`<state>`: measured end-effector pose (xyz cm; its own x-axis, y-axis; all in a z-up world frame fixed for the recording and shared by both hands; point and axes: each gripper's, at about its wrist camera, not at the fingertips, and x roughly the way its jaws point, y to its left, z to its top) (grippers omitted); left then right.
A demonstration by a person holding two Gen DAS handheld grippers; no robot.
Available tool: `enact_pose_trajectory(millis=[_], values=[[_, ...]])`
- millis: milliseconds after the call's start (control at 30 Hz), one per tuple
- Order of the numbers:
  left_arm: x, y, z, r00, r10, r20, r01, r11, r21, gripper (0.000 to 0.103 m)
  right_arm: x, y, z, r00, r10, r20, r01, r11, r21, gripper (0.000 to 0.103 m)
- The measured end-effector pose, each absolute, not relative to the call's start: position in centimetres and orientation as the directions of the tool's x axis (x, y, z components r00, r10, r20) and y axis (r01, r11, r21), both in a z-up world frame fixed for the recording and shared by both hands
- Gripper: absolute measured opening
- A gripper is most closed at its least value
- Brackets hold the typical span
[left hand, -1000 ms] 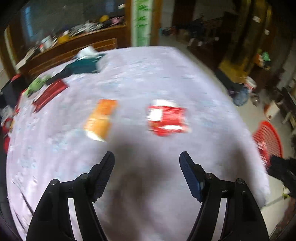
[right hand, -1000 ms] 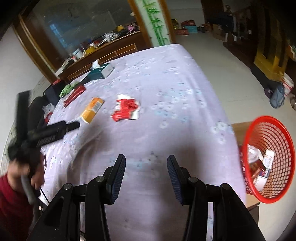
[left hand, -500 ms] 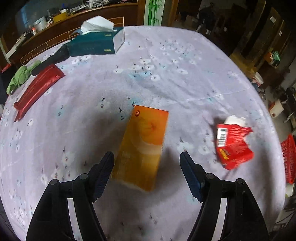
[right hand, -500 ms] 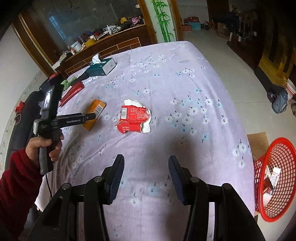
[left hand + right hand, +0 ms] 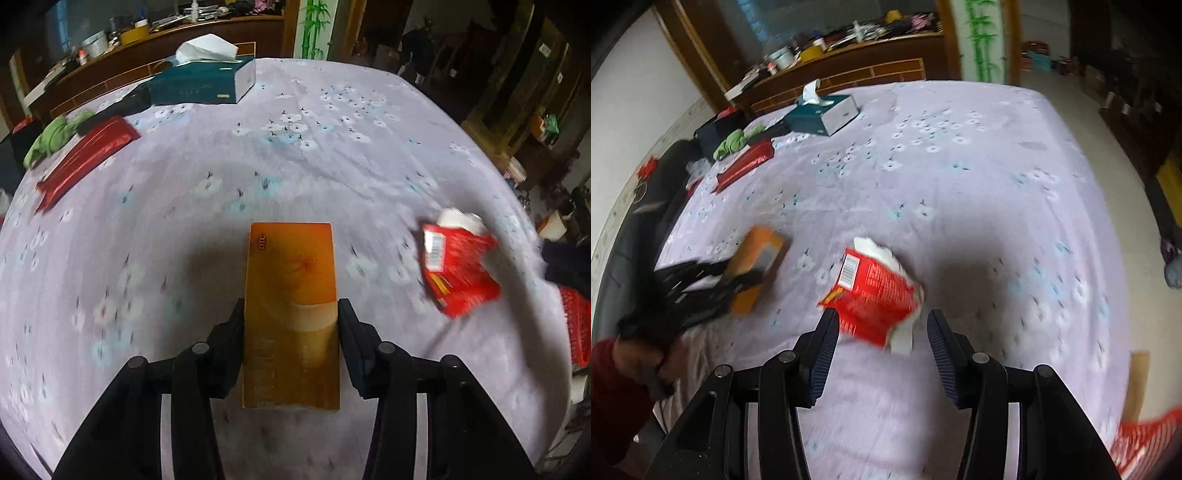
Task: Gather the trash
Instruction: 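Grasp the orange medicine box with the left tool while the right tool grasps the red snack box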
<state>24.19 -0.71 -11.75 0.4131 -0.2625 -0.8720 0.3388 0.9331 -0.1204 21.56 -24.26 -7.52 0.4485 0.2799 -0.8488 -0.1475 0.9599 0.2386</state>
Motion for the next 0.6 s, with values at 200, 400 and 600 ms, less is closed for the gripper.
enact_pose_trajectory(millis=[200,400,600], values=[[20.1,0.6,-10.7,0.411,-0.272,-0.87,0.325,0.936,-0.139,0.045,25.3,-23.8,-10.3,0.408,0.316,-0.856,-0.199,0.946,0.255,0.053],[18.0,1.9,-9.9,0.423,-0.275,-0.863,0.293,0.943,-0.157,0.045,24.9,-21.5,-11.5,0.364,0.324,-0.873,-0.269,0.934,0.234,0.02],[16.5,1.1,-9.4,0.432,-0.285,-0.856,0.312,0.937,-0.155,0.045,20.9,-19.8,-11.5,0.35,0.302,-0.887,-0.263,0.94,0.216,0.002]])
